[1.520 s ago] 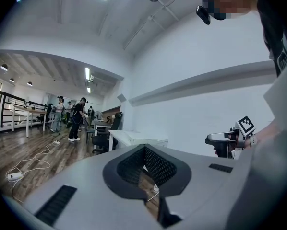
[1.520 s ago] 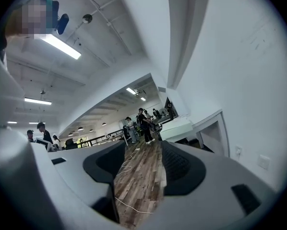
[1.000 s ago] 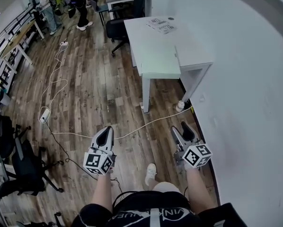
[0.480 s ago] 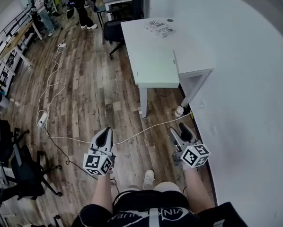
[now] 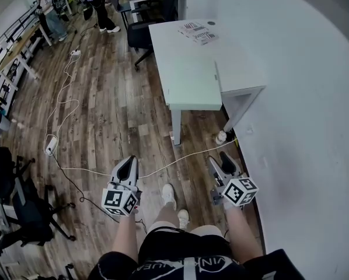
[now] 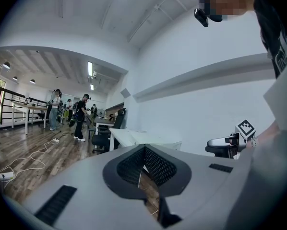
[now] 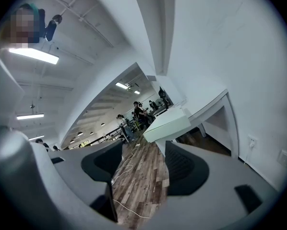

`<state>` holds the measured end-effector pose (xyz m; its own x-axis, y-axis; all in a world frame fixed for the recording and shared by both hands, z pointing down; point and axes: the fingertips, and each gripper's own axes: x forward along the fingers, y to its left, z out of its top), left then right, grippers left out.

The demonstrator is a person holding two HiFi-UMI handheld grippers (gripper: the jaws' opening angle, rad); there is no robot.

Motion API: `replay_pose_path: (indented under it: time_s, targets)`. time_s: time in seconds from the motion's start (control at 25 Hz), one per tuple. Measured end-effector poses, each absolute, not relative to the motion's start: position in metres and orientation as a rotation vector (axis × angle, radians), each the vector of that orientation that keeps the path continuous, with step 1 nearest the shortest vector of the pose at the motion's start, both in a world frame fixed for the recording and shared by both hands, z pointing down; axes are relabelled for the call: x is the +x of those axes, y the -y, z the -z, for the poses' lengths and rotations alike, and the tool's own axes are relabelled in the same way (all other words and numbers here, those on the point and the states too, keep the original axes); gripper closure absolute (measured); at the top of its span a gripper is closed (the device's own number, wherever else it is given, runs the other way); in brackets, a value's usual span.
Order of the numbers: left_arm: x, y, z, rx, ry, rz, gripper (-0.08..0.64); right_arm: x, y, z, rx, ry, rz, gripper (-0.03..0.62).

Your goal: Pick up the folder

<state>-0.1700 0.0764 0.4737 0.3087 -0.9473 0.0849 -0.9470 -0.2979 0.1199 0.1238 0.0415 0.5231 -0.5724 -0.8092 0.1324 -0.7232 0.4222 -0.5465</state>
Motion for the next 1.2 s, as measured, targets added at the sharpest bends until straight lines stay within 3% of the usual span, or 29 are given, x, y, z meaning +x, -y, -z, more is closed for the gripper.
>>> replay_pose_path:
  time_s: [1.2]
  targets:
    - [-0.148, 0.102, -0.506, 2.45, 1.642, -0.02, 0.547, 0.112, 0.103, -0.571, -1.362, -2.338, 1.154, 0.307]
